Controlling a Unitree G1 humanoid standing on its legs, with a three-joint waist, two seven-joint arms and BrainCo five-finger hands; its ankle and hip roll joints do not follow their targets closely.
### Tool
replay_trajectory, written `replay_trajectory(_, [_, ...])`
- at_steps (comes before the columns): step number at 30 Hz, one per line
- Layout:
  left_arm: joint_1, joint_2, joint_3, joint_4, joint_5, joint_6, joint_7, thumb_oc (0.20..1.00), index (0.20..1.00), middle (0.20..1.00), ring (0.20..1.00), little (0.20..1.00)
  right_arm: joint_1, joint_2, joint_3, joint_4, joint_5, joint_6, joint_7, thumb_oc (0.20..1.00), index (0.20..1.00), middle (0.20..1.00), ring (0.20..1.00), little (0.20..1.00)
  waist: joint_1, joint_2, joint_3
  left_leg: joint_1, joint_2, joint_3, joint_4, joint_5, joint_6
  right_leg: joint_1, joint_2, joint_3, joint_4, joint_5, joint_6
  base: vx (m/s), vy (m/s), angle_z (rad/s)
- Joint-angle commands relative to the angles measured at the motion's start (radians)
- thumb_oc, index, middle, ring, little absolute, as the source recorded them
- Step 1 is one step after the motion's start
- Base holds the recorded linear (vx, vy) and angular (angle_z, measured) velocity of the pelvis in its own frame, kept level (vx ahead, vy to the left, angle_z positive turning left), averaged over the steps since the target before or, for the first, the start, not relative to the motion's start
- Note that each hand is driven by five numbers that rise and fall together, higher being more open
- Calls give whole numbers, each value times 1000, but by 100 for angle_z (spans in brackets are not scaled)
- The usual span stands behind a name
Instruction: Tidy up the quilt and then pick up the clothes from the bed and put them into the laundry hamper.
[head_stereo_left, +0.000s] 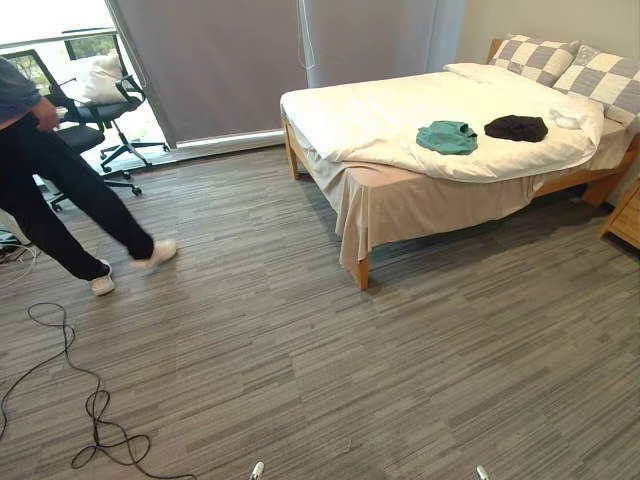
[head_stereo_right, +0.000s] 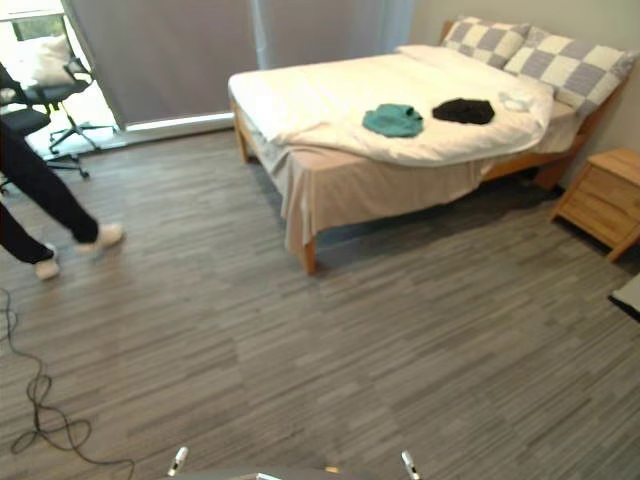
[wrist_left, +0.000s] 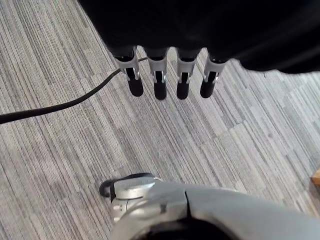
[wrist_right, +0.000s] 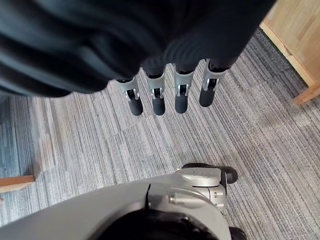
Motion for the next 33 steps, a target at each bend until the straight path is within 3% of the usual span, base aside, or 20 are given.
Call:
replay_trajectory(1, [-319,-21,-130,281,-410,-4,306,1000,1000,1000,1000,1000,-293,-29,154,222,321,90,-98,1000,1000,1000,1000,1000,-1,-49,171,155,28,-6,-417,182,-62,214,-77,-92,-445,210,160,26,-9,10])
replay_trajectory(8, [-303,-17,-117,290,-417,28,273,1000,1000,1000,1000,1000,-288,-27,161,224,283,116,-98,1000,1000,1000,1000,1000,-11,-38,172,182,29,-17,-417,171,-61,237,-71,-71,-443,196,154,96,26,4])
replay_trajectory(13, [-288,-27,-119,309,-388,42,266,1000,1000,1000,1000,1000,-283,-27,139,250,290,117,-133,1000,1000,1000,1000,1000,-8,-35,182,192,26,-30,-402,164,-52,238,-96,-69,-399,178,161,115,102,-1])
replay_trajectory(16, [-284,-26,-119,322,-385,56,251,1000,1000,1000,1000,1000,-286,-31,135,245,252,109,-145,1000,1000,1000,1000,1000,-6,-40,200,149,19,-21,-304,131,-41,207,-142,-80,-307,153,171,53,145,-3])
replay_trajectory(18, [-291,-22,-116,324,-381,67,245,1000,1000,1000,1000,1000,-294,-36,140,239,212,110,-157,1000,1000,1000,1000,1000,1,-43,225,83,8,-3,-185,95,-12,168,-183,-100,-184,119,168,36,161,-3])
replay_trajectory(20, [-293,-17,-120,323,-353,72,238,1000,1000,1000,1000,1000,-295,-35,137,239,220,103,-163,1000,1000,1000,1000,1000,5,-35,235,61,1,-11,-145,76,16,123,-207,-103,-55,105,167,112,148,-6])
replay_trajectory(22, [-288,-4,-134,320,-320,73,235,1000,1000,1000,1000,1000,-293,-36,131,233,251,92,-162,1000,1000,1000,1000,1000,-6,-20,248,74,-9,-13,-140,52,46,35,-216,-85,145,148,166,207,137,-1])
replay_trajectory(23, [-280,5,-141,313,-312,81,238,1000,1000,1000,1000,1000,-291,-38,129,223,260,94,-155,1000,1000,1000,1000,1000,-6,-18,254,84,-16,-4,-141,44,54,8,-226,-91,175,172,165,203,72,11])
replay_trajectory(27, [-279,6,-143,311,-310,83,238,1000,1000,1000,1000,1000,-291,-38,129,221,260,94,-153,1000,1000,1000,1000,1000,-6,-18,255,86,-17,-2,-141,42,55,5,-228,-93,175,177,165,229,-76,22])
replay_trajectory(28, [-283,49,-150,284,-293,84,239,1000,1000,1000,1000,1000,-345,-57,155,226,293,93,-126,1000,1000,1000,1000,1000,-52,-54,314,153,-62,22,-120,-50,35,-64,-178,-93,-312,325,222,940,-357,-7])
replay_trajectory(30, [-262,45,-151,293,-291,84,237,1000,1000,1000,1000,1000,-337,-57,140,222,284,104,-121,1000,1000,1000,1000,1000,-76,-49,318,193,-76,6,-115,-77,43,-90,-147,-74,-423,352,237,967,-279,-62])
replay_trajectory(33, [-247,38,-152,302,-272,97,232,1000,1000,1000,1000,1000,-316,-58,130,219,252,109,-110,1000,1000,1000,1000,1000,-104,-42,320,230,-87,-27,-84,-115,52,-122,-131,-29,-425,358,233,728,-184,-9])
